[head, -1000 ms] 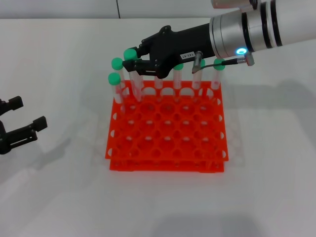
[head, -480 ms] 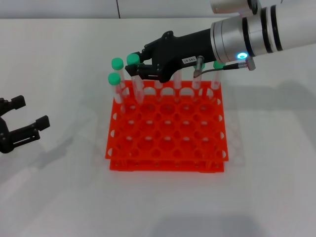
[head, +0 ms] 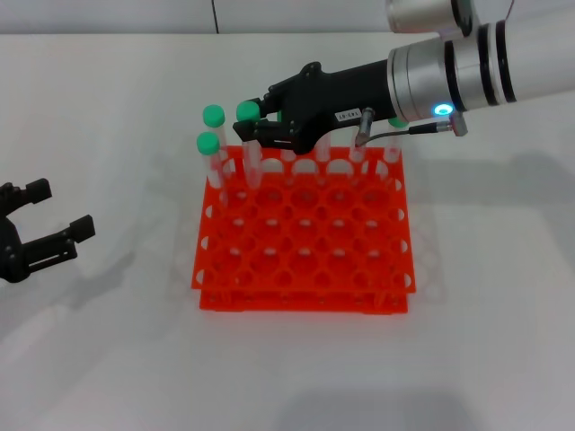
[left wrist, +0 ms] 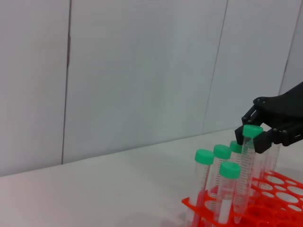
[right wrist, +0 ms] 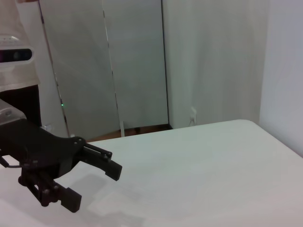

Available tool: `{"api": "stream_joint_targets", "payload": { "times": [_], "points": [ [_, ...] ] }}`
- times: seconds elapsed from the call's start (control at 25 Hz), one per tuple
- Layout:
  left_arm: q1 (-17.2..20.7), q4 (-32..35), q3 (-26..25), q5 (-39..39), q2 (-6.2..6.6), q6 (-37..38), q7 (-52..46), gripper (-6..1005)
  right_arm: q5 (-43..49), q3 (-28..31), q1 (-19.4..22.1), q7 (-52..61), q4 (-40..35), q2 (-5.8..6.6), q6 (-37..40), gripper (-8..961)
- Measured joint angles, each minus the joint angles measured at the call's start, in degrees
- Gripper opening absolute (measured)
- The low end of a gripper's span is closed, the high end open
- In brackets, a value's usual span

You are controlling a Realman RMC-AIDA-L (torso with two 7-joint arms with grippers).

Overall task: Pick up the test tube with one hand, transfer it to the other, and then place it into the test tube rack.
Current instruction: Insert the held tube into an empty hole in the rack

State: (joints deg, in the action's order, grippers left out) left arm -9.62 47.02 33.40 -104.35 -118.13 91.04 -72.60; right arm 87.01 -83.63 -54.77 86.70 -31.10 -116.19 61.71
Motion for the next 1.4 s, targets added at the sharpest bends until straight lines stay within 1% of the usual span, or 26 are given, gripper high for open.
{"api": "stream_joint_targets", "payload": {
  "times": [0.68, 0.88, 1.0, 1.08, 1.16, 1.2, 1.32, 1.4],
  "points": [
    [-0.8, -0.6, 0.1, -0.1, -0.01, -1.3, 0.0, 893, -0.3, -2.7, -0.5, 0.0, -0.7, 0.0, -1.5, 333],
    [-0.8, -0.6, 0.1, -0.2, 0.0, -1.4, 0.0, 893, -0.3, -2.7, -0.4, 0.0, -1.7, 0.0, -1.4, 576],
    [-0.9, -0.6, 0.1, -0.2, 0.09, -1.2, 0.0, 893, -0.3, -2.7, 0.6, 0.2, -3.3, 0.03, -0.2, 584],
    [-0.9, -0.6, 0.1, -0.2, 0.27, -1.0, 0.0, 893, -0.3, -2.5, 2.2, 0.4, -5.1, 0.17, 1.1, 589],
    [-0.9, -0.6, 0.2, -0.2, 0.4, -0.9, 0.0, 893, -0.3, -2.3, 5.2, 0.4, -8.2, 0.35, 2.2, 593],
    [-0.9, -0.6, 0.3, -0.2, 0.42, -0.9, 0.1, 893, -0.3, -2.3, 5.9, 0.4, -9.0, 0.39, 2.3, 595],
    [-1.0, -0.6, 0.4, -0.1, 0.39, -0.7, 0.7, 893, -0.3, -2.1, 12.7, -0.1, -15.2, 0.59, 2.3, 601],
    [-1.0, -0.6, 0.4, -0.1, 0.22, -0.3, 1.5, 893, -0.3, -1.6, 16.6, -1.0, -17.8, 0.67, 2.4, 605]
  ]
}}
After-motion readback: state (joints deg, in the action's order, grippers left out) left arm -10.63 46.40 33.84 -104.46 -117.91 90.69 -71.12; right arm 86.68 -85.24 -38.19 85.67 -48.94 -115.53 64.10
